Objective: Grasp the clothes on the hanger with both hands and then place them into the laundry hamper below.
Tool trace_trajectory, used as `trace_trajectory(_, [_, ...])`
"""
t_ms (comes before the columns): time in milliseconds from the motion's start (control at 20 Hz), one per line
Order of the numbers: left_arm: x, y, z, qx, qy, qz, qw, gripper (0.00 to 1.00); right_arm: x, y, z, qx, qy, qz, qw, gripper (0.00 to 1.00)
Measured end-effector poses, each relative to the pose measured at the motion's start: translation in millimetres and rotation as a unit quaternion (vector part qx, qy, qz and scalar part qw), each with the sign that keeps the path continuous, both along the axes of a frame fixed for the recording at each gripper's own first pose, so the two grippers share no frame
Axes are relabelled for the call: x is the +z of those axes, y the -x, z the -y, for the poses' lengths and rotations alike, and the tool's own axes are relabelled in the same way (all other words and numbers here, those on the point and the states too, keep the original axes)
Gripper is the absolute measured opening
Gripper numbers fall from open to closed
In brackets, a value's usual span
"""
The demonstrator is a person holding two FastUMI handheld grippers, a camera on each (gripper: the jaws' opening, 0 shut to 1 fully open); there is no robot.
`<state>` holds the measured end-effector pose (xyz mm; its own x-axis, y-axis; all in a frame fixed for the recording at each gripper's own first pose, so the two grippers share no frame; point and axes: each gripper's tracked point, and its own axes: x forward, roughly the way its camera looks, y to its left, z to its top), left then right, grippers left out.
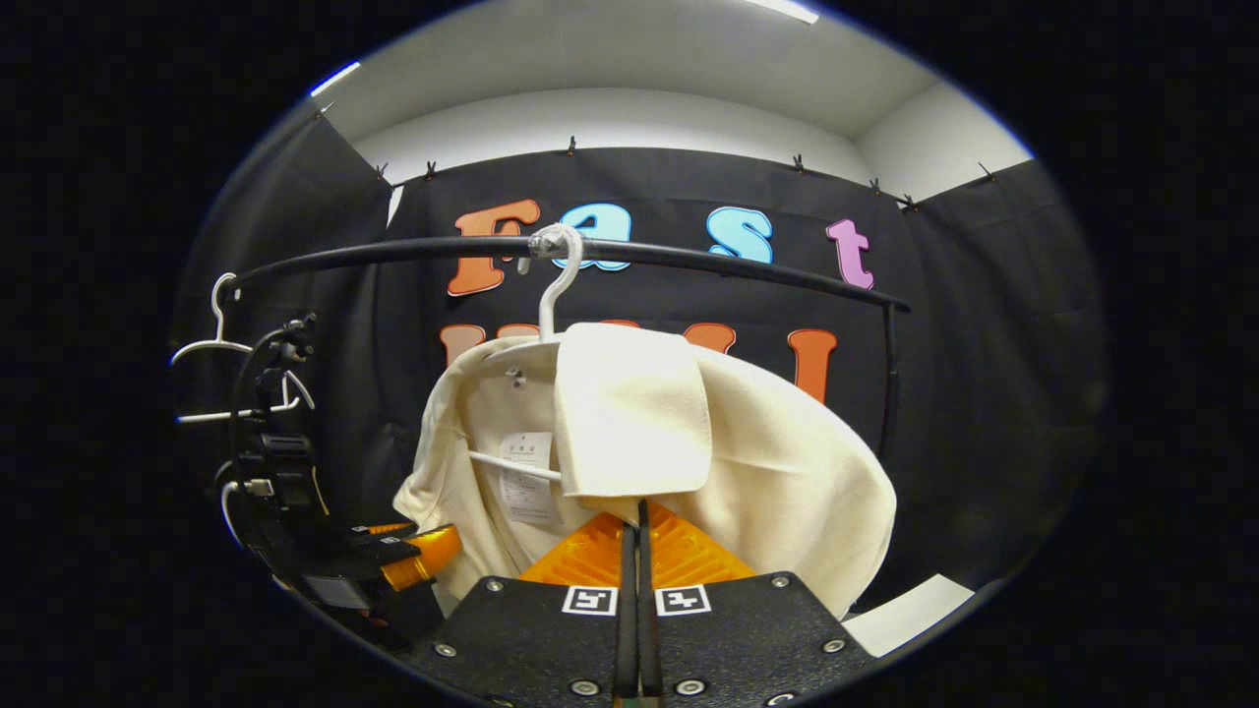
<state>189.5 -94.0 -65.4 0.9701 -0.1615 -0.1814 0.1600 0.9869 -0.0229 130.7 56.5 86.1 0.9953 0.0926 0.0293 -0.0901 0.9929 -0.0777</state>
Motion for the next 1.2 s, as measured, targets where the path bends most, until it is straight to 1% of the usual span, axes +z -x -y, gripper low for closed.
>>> trace_trajectory(50, [-0.6,-1.0,1.7,-0.004,-0.007,-0.004,1.000,0.31,4.7,-0.9,2.2,-0.001,-0.001,0.002,1.000,0.00])
trace_trajectory(100, [0.9,0.9,4.8,-0.008,-0.009,-0.005,1.000,0.12,10.1,0.5,3.4,-0.001,-0.002,0.004,1.000,0.00])
trace_trajectory(200, [4.4,4.7,3.1,-0.015,0.006,-0.006,1.000,0.07,20.8,9.8,11.4,-0.006,0.002,0.016,1.000,0.00])
trace_trajectory(250, [8.4,7.1,-5.8,0.000,0.014,-0.006,1.000,0.07,29.6,14.6,18.0,-0.009,0.004,0.025,1.000,0.00])
trace_trajectory(400, [32.8,11.1,-51.8,0.063,0.018,0.010,0.998,0.07,52.3,18.4,37.4,-0.022,0.003,0.044,0.999,0.00])
trace_trajectory(500, [62.5,12.7,-76.9,0.094,0.007,0.038,0.995,0.07,67.9,18.8,55.3,-0.037,-0.001,0.056,0.998,0.00])
trace_trajectory(600, [95.0,14.9,-95.7,0.116,-0.017,0.076,0.990,0.07,79.1,18.2,70.1,-0.051,0.008,0.068,0.996,0.00])
trace_trajectory(800, [144.0,19.5,-109.2,0.133,-0.044,0.125,0.982,0.07,83.0,17.0,84.7,-0.059,0.006,0.069,0.996,0.00])
trace_trajectory(950, [172.5,15.3,-123.8,0.147,-0.073,0.154,0.974,0.07,87.3,13.8,103.8,-0.077,0.026,0.069,0.994,0.00])
trace_trajectory(1050, [183.5,11.5,-125.5,0.149,-0.081,0.161,0.972,0.07,91.4,9.0,124.1,-0.095,0.037,0.067,0.992,0.00])
trace_trajectory(1200, [188.1,5.4,-120.5,0.136,-0.084,0.159,0.974,0.07,90.1,6.1,143.8,-0.097,0.028,0.051,0.994,0.00])
